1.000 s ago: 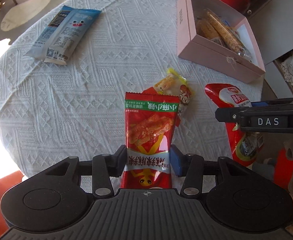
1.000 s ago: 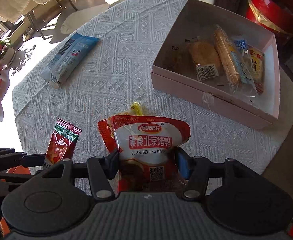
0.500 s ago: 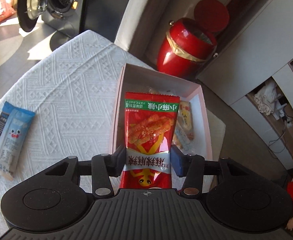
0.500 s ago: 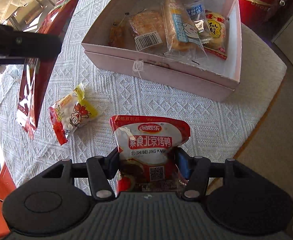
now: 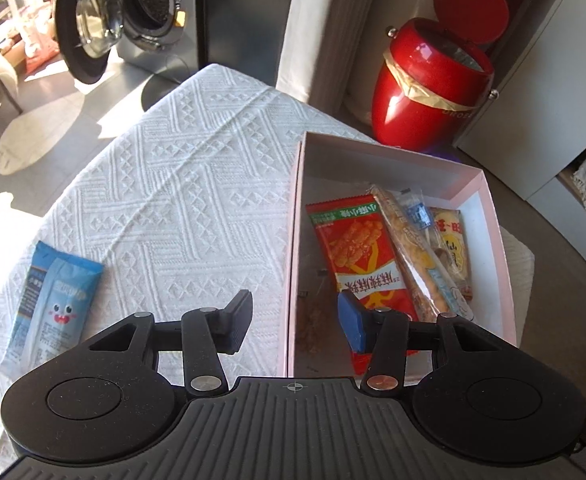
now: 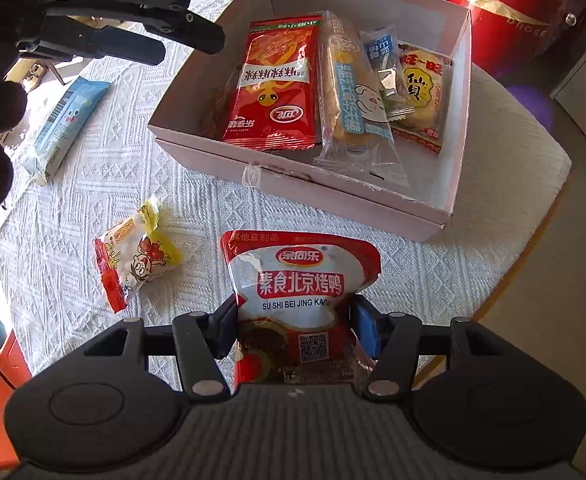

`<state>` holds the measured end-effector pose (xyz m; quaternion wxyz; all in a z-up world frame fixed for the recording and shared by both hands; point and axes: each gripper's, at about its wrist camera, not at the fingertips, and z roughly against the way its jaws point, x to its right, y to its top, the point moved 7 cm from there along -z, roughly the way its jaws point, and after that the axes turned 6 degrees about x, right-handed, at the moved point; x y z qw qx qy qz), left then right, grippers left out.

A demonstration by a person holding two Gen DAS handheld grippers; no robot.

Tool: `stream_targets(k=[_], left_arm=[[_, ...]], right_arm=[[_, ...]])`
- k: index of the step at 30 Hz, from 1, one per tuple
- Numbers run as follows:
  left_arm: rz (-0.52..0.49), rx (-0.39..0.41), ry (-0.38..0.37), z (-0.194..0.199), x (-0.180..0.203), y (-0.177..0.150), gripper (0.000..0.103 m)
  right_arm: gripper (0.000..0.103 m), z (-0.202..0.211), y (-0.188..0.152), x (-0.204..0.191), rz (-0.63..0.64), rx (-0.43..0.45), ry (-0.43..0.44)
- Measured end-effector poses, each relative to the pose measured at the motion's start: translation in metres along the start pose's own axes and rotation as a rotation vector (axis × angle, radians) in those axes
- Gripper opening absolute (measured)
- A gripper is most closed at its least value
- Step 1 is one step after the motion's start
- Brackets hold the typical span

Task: Organize snacks
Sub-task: 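Drop the spicy-strip pack into the pink box with the left tool while the right lowers the duck bag in, then move the open left tool onto the blue-and-white snack pack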

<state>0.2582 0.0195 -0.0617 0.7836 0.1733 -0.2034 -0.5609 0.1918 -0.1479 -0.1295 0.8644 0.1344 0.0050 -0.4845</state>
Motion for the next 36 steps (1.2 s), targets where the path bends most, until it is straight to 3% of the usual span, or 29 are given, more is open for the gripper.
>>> stream_targets(k=[7, 13, 14, 16, 19, 23, 26, 32, 36], left_arm=[[0.004, -0.014, 0.059, 0.005, -0.025, -0.009, 0.052], [0.004, -0.029, 0.084, 0.009, -0.048, -0.018, 0.052], [0.005, -0.036, 0.088, 0.008, -0.051, -0.02, 0.052], [-0.001, -0.052, 0.101, 0.007, -0.06, -0.025, 0.052], [-0.005, -0.067, 0.113, 0.007, -0.073, -0.032, 0.052], [0.008, -0.074, 0.111, 0.008, -0.092, -0.038, 0.052], [0.032, -0.03, 0.098, 0.016, -0.114, -0.036, 0.053], [0.117, -0.005, 0.185, 0.015, -0.192, -0.039, 0.051], [0.182, 0.003, 0.147, 0.001, -0.217, -0.038, 0.051]], right_arm=[[0.058, 0.037, 0.043, -0.009, 0.052, 0.095, 0.032], [0.058, 0.044, 0.112, 0.002, 0.048, 0.22, -0.043], [0.061, 0.04, 0.125, 0.006, 0.03, 0.239, -0.053], [0.076, 0.024, 0.148, 0.013, -0.014, 0.237, -0.048], [0.079, -0.006, 0.166, 0.017, -0.038, 0.185, -0.082], [0.079, -0.009, 0.159, 0.0, -0.01, 0.194, -0.066], [0.079, -0.004, 0.141, -0.017, 0.026, 0.201, -0.052], [0.079, 0.021, 0.1, -0.056, 0.124, 0.263, -0.033], [0.079, 0.021, 0.078, -0.074, 0.147, 0.234, -0.001]])
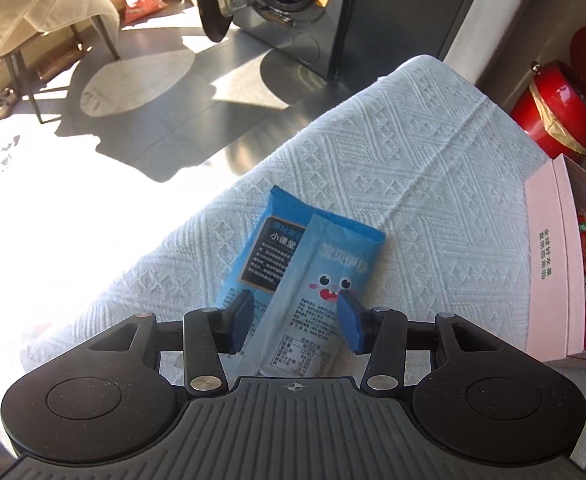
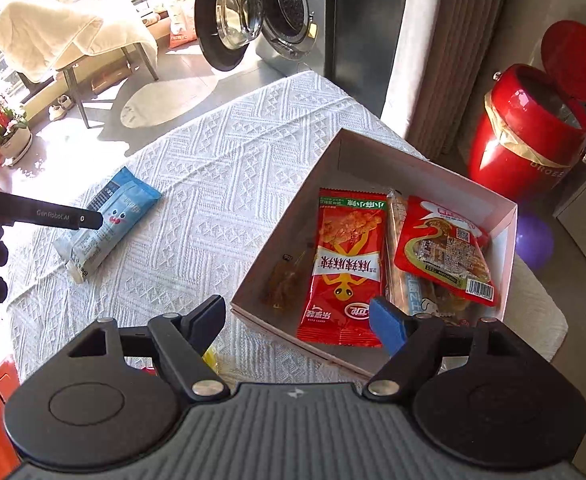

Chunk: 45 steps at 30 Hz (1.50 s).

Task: Organize snacks
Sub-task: 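Move the open left tool onto the blue-and-white snack pack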

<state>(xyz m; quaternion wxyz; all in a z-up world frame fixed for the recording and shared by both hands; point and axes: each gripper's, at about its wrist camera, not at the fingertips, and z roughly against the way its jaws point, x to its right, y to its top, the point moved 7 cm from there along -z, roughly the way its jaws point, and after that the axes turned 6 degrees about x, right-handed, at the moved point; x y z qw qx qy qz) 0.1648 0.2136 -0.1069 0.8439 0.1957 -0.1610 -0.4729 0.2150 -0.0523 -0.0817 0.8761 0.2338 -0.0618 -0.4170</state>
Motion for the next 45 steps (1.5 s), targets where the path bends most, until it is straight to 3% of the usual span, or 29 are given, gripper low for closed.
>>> stream_targets(k=[4, 9, 15, 19, 22, 25, 29, 32, 35, 42, 45], left_arm=[[-0.039, -0.007, -0.024, -0.02, 0.003, 0.013, 0.051], [-0.138, -0.005, -0.028, -0.028, 0.013, 0.015, 0.051], [-0.283, -0.044, -0.058, -0.009, 0.027, -0.026, 0.053], [-0.292, -0.074, -0.113, 0.009, 0.032, -0.06, 0.053], [-0.216, -0.142, -0.171, 0.014, 0.029, -0.079, 0.053], [-0.186, -0.041, -0.138, 0.029, 0.019, -0.062, 0.053], [-0.083, 0.074, -0.079, 0.028, -0.002, -0.009, 0.052], [0.058, 0.024, -0.053, -0.007, -0.025, 0.02, 0.052], [0.155, -0.042, -0.066, -0.03, -0.036, 0.015, 0.051], [-0.054, -0.075, -0.119, -0.002, 0.004, -0.043, 0.053], [-0.061, -0.111, -0.14, 0.013, 0.014, -0.074, 0.053]], right_arm=[[0.079, -0.014, -0.033, -0.022, -0.022, -0.107, 0.072], [0.079, -0.02, -0.057, -0.037, -0.022, -0.147, 0.074], [0.079, -0.034, -0.072, -0.046, -0.031, -0.202, 0.081], [0.079, -0.04, -0.075, -0.053, -0.024, -0.204, 0.073], [0.079, -0.047, -0.077, -0.06, -0.022, -0.213, 0.076], [0.079, -0.052, -0.078, -0.067, -0.011, -0.216, 0.07], [0.079, -0.06, -0.083, -0.071, -0.024, -0.226, 0.075], [0.08, -0.065, -0.089, -0.072, -0.049, -0.241, 0.08], [0.082, -0.064, -0.091, -0.073, -0.042, -0.226, 0.077], [0.082, -0.067, -0.085, -0.072, -0.078, -0.205, 0.066], [0.082, -0.069, -0.081, -0.07, -0.084, -0.191, 0.051]])
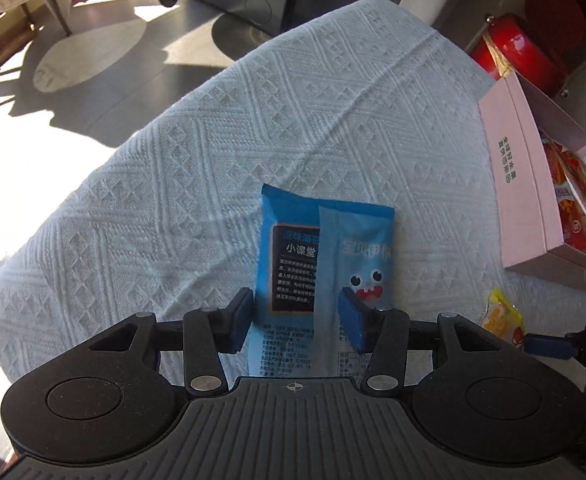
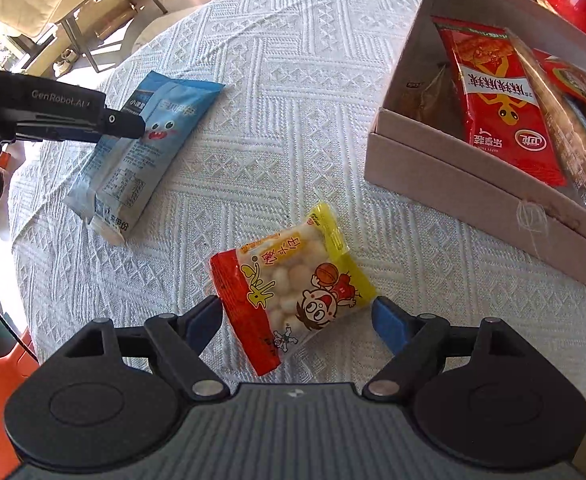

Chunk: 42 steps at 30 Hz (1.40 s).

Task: Organize snacks
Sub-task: 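Move the open left tool onto the blue-and-white snack pack, then grasp the blue snack pack with the left tool while the right approaches the white-ball candy pack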

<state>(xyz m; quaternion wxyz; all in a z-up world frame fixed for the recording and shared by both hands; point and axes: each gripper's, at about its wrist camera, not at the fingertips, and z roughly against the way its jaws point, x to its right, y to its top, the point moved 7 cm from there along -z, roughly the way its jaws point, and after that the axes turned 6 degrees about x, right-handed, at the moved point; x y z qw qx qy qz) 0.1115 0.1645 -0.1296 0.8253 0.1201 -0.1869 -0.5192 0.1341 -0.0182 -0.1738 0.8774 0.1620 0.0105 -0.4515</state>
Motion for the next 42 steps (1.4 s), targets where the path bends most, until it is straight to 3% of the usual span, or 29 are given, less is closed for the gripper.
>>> stream_targets(k=[4, 9, 11, 14, 17, 20, 23, 25, 27, 31, 34, 38, 42], left_arm=[[-0.018, -0.009, 0.029, 0.018, 0.009, -0.026, 0.051], [0.01, 0.082, 0.098, 0.039, 0.02, -0.01, 0.051], [-0.001, 0.053, 0.108, 0.027, 0.029, -0.001, 0.051], [-0.094, -0.028, 0.151, 0.002, 0.051, 0.0, 0.052], [-0.179, -0.045, 0.175, -0.009, 0.066, -0.004, 0.067], [-0.184, -0.056, 0.161, -0.012, 0.069, -0.006, 0.078], [-0.16, -0.058, 0.14, -0.013, 0.067, -0.004, 0.081], [-0.136, -0.049, 0.108, -0.009, 0.065, -0.001, 0.081], [-0.086, -0.031, 0.073, -0.002, 0.057, 0.003, 0.074], [-0.002, 0.003, 0.132, 0.011, 0.025, 0.004, 0.071], [0.058, -0.031, 0.111, 0.006, 0.012, 0.004, 0.07], [0.03, -0.065, 0.08, -0.012, 0.021, 0.009, 0.071], [-0.024, -0.074, 0.067, -0.025, 0.037, 0.015, 0.086]], right_arm=[[0.083, 0.001, -0.001, 0.004, 0.033, 0.007, -0.004], [0.083, 0.007, -0.013, 0.027, 0.042, 0.026, -0.073], [0.084, 0.009, -0.02, 0.034, 0.074, 0.041, -0.115], [0.092, 0.009, -0.024, 0.039, 0.072, 0.043, -0.129], [0.096, 0.005, -0.022, 0.039, 0.057, 0.037, -0.135], [0.103, 0.0, -0.022, 0.043, 0.034, 0.032, -0.144], [0.103, 0.0, -0.024, 0.043, 0.035, 0.044, -0.144], [0.103, 0.0, -0.025, 0.042, 0.036, 0.055, -0.145], [0.103, 0.002, -0.028, 0.043, 0.038, 0.068, -0.144], [0.103, 0.003, -0.029, 0.043, 0.041, 0.082, -0.143], [0.103, 0.004, -0.032, 0.043, 0.043, 0.089, -0.142], [0.103, 0.005, -0.033, 0.043, 0.05, 0.094, -0.138], [0.103, 0.004, -0.031, 0.043, 0.051, 0.098, -0.137]])
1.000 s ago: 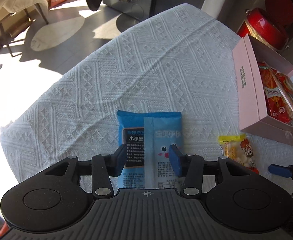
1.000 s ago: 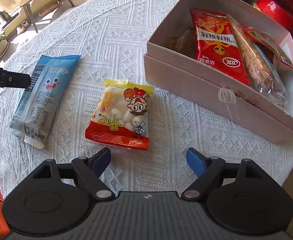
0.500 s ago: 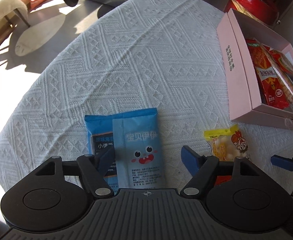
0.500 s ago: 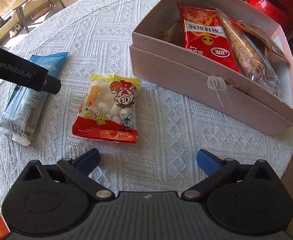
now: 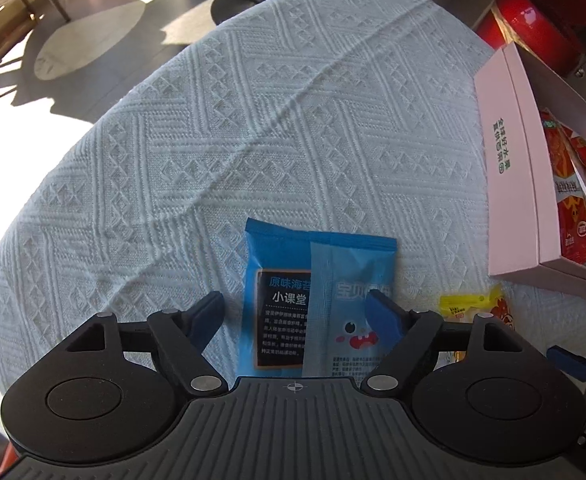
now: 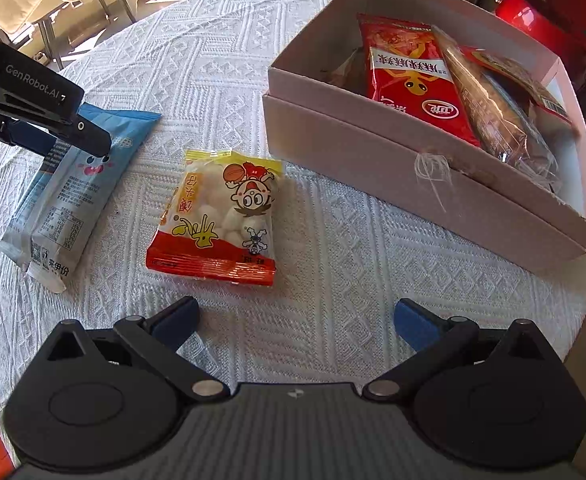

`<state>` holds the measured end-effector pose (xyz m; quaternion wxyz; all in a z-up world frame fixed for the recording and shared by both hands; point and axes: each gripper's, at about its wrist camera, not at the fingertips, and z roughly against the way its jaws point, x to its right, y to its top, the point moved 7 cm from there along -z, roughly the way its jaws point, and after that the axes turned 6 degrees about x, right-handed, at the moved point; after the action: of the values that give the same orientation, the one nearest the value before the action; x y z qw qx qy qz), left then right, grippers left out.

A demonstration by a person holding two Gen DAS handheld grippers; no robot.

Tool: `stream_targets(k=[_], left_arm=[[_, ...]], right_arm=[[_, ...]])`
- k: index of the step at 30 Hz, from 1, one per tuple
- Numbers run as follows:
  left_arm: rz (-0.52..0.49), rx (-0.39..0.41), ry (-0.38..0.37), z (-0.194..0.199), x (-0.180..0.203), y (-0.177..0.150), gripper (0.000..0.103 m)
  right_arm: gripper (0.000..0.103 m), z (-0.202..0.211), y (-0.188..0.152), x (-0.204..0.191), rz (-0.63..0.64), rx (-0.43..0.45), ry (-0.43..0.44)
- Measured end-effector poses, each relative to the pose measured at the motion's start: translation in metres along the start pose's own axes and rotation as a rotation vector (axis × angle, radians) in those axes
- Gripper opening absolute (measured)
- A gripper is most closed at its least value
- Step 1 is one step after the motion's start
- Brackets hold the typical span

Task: Organize snacks
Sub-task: 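Grasp the blue snack pack with the left tool while the right approaches the white-ball candy pack, then grasp the white-ball candy pack with the right tool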

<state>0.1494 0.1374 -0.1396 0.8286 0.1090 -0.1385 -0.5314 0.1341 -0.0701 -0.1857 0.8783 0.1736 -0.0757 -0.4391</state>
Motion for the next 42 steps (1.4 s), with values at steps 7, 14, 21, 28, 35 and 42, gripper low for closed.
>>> stream_targets(k=[7, 14, 21, 28, 35, 42], left_arm=[[-0.17, -0.01, 0.048, -0.012, 0.028, -0.005, 0.095], [-0.116, 0.006, 0.032, -0.007, 0.025, -0.001, 0.09], [-0.076, -0.018, -0.032, 0.023, 0.016, -0.034, 0.089], [-0.007, -0.031, -0.072, 0.058, -0.004, -0.083, 0.088], [0.018, -0.037, -0.098, 0.061, -0.011, -0.11, 0.088], [-0.03, -0.073, -0.023, 0.038, -0.007, -0.118, 0.087]], right_arm=[[0.103, 0.003, -0.003, -0.001, 0.002, 0.015, 0.001], [0.103, 0.002, -0.004, -0.001, 0.008, 0.015, 0.004], [0.103, -0.001, 0.001, -0.001, 0.011, -0.019, 0.005], [0.094, 0.005, 0.019, -0.002, -0.036, -0.052, 0.045], [0.094, -0.003, 0.055, -0.021, -0.056, -0.01, 0.06], [0.093, -0.032, 0.076, -0.047, -0.02, -0.061, 0.029]])
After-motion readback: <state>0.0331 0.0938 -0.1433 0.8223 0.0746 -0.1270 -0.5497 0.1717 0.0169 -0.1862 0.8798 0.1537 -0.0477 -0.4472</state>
